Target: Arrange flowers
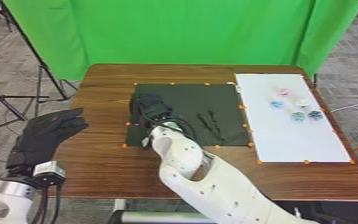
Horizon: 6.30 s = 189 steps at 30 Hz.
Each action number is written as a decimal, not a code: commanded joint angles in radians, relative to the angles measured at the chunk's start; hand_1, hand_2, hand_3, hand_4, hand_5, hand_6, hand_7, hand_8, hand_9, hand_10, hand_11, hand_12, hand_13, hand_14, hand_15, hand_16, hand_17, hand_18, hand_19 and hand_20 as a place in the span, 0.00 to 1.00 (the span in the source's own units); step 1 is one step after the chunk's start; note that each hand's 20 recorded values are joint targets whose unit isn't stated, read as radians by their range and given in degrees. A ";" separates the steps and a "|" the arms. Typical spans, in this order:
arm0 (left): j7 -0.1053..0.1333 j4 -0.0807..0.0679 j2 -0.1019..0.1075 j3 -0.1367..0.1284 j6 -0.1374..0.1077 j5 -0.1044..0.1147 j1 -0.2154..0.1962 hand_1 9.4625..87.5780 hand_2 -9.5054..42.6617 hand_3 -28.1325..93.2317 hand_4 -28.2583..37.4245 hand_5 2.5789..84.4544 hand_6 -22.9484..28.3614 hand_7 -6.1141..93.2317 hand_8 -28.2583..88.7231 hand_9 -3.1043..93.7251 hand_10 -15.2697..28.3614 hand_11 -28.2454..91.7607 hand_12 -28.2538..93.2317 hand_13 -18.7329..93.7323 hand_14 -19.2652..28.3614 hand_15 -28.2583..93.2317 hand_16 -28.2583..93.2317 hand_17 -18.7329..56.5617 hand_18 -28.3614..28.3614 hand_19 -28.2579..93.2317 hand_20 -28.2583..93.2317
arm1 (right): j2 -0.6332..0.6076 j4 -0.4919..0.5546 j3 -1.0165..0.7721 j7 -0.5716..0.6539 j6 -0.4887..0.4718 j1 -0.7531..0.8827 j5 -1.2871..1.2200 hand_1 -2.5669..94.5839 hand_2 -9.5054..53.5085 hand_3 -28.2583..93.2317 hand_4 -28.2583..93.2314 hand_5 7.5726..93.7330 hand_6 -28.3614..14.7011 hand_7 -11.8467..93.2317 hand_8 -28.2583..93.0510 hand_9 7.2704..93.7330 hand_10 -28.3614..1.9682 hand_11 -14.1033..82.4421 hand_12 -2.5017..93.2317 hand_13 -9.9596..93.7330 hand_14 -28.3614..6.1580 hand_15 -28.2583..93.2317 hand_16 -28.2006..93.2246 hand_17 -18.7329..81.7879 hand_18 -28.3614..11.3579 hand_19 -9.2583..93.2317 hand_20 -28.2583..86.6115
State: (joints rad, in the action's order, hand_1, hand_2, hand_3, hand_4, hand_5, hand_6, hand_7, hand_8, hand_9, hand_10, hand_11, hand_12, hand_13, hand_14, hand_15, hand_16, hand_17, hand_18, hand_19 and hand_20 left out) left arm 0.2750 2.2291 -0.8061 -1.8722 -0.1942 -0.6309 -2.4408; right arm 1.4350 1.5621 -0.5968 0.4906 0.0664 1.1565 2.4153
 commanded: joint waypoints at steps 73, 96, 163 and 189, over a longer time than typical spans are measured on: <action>0.054 0.079 -0.063 -0.071 -0.080 -0.033 -0.247 0.27 0.25 0.88 0.20 0.62 0.76 0.21 0.16 0.49 0.87 0.60 0.32 0.43 0.98 0.76 0.12 0.13 0.86 0.72 0.35 | -0.616 0.369 -0.313 -0.027 -0.329 -0.025 -0.361 0.34 0.14 0.94 0.01 0.54 0.48 0.30 0.14 0.54 0.27 0.40 0.20 0.64 0.42 0.84 0.38 0.43 0.19 0.88 0.25; 0.024 0.066 -0.038 -0.006 -0.061 -0.048 -0.168 0.27 0.24 0.88 0.19 0.62 0.76 0.21 0.16 0.49 0.87 0.60 0.32 0.43 0.98 0.76 0.12 0.13 0.87 0.72 0.35 | -0.757 0.184 -0.636 0.088 -0.403 0.226 -0.299 0.36 0.15 0.95 0.02 0.54 0.51 0.30 0.14 0.55 0.31 0.38 0.20 0.68 0.50 0.87 0.37 0.46 0.21 0.89 0.27; 0.052 0.063 -0.020 -0.020 -0.059 -0.031 -0.185 0.26 0.25 0.89 0.19 0.62 0.76 0.21 0.16 0.49 0.87 0.60 0.32 0.43 0.98 0.76 0.12 0.12 0.86 0.72 0.35 | -0.699 0.213 -0.276 0.102 -0.074 0.022 -0.149 0.61 0.00 0.87 0.00 0.79 0.67 0.47 0.24 0.93 0.76 0.34 0.42 0.88 0.75 0.85 0.41 0.59 0.31 0.98 0.20; 0.013 0.033 -0.030 0.011 -0.014 -0.052 -0.076 0.26 0.24 0.89 0.19 0.62 0.76 0.21 0.16 0.49 0.87 0.60 0.32 0.43 0.98 0.76 0.12 0.12 0.87 0.72 0.35 | -0.120 -0.005 -0.069 -0.062 -0.179 -0.061 -0.003 0.61 0.00 0.87 0.00 0.79 0.67 0.46 0.25 0.93 0.76 0.34 0.42 0.88 0.74 0.85 0.42 0.59 0.32 0.98 0.19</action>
State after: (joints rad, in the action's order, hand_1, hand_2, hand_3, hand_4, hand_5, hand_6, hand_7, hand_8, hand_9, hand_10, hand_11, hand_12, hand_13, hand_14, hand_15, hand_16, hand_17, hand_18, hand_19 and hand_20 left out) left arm 0.3075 2.2824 -0.8377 -1.8916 -0.2401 -0.6709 -2.5800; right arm 1.1562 1.6266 -0.6635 0.4411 -0.0849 1.0389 2.3711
